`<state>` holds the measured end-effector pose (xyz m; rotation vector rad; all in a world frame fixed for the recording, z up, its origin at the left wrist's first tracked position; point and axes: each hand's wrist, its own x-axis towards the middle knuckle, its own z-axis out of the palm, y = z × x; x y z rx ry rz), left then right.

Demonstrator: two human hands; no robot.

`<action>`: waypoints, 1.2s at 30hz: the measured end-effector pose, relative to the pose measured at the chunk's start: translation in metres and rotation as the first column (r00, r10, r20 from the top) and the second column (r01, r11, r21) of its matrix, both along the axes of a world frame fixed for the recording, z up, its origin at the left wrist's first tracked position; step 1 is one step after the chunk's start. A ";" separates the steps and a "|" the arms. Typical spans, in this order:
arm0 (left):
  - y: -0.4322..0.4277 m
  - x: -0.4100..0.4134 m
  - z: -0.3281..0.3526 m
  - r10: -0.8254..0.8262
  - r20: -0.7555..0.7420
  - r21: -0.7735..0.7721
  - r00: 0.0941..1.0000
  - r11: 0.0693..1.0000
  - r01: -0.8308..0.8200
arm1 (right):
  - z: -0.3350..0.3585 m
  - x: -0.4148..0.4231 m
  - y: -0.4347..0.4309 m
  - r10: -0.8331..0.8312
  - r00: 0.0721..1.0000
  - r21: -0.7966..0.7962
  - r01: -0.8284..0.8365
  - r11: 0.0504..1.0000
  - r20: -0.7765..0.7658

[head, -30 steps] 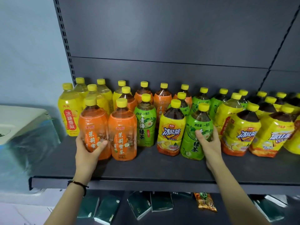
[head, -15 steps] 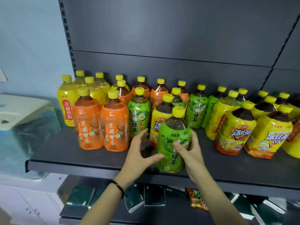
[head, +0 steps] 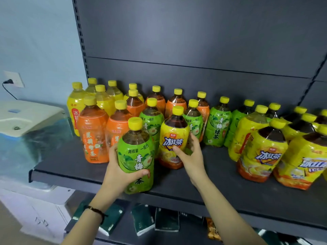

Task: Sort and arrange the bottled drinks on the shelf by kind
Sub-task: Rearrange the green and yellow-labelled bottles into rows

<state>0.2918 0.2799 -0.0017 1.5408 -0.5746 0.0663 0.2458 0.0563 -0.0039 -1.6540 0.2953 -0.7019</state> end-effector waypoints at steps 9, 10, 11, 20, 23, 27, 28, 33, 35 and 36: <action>-0.006 -0.001 0.001 0.072 0.006 0.008 0.997 0.997 -0.072 | 0.010 0.003 -0.022 -0.097 0.993 0.103 0.090 0.991 0.063; -0.007 -0.001 0.000 0.073 0.011 0.010 0.997 0.997 -0.073 | 0.014 0.005 -0.030 -0.181 0.981 0.100 0.174 0.980 0.067; -0.008 -0.001 -0.001 0.070 0.010 0.012 0.997 0.997 -0.070 | 0.017 0.009 -0.038 -0.235 0.971 0.089 0.229 0.969 0.055; -0.027 -0.008 0.002 0.021 -0.029 0.004 0.999 1.000 -0.021 | 0.025 0.031 -0.068 -0.002 0.999 0.096 0.007 0.995 -0.051; -0.035 -0.009 0.003 0.010 -0.015 0.013 1.000 1.000 -0.009 | 0.016 0.022 -0.072 -0.089 0.995 0.097 0.094 0.991 -0.050; -0.044 -0.009 -0.001 0.005 0.010 0.014 1.000 1.000 -0.005 | 0.010 -0.006 -0.086 -0.235 0.972 0.040 0.235 0.971 -0.007; -0.046 -0.009 -0.002 0.007 0.018 0.012 1.000 1.000 -0.008 | 0.010 -0.012 -0.092 -0.264 0.964 0.004 0.264 0.964 0.002; -0.055 -0.009 -0.004 0.002 0.037 0.026 0.999 1.000 -0.003 | 0.017 -0.020 -0.124 -0.376 0.927 -0.124 0.371 0.920 -0.011; -0.059 -0.010 -0.004 -0.016 0.033 0.017 0.999 1.000 0.016 | 0.022 -0.019 -0.132 -0.342 0.938 -0.143 0.332 0.932 -0.052; -0.061 -0.011 -0.004 -0.027 0.032 0.010 0.999 1.000 0.027 | 0.024 -0.019 -0.135 -0.319 0.945 -0.148 0.306 0.940 -0.076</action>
